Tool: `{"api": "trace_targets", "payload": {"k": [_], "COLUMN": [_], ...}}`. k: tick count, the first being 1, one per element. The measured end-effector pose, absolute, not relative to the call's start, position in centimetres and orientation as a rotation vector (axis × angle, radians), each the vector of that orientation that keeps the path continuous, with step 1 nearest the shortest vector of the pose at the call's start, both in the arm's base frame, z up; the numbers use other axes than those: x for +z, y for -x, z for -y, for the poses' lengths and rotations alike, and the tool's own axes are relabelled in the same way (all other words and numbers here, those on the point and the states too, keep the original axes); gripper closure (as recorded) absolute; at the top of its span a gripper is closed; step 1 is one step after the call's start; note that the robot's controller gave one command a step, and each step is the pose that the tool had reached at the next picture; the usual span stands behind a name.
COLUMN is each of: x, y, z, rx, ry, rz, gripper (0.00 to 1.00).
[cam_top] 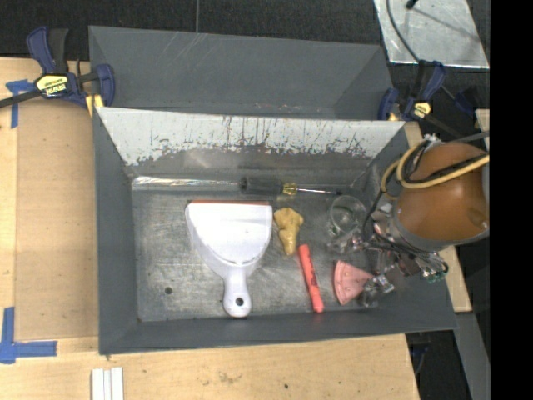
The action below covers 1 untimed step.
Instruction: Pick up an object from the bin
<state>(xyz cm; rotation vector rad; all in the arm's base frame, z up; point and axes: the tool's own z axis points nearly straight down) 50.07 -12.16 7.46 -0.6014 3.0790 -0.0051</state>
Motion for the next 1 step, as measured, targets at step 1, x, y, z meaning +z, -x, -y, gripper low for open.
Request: {"api": "trace_targets", "payload": {"k": [1], "x": [7.48], "y": [-50.26], "z": [11.67], "rx": [-0.004], "ry": [0.511], "rz": [-3.095], "gripper": [0.0]}}
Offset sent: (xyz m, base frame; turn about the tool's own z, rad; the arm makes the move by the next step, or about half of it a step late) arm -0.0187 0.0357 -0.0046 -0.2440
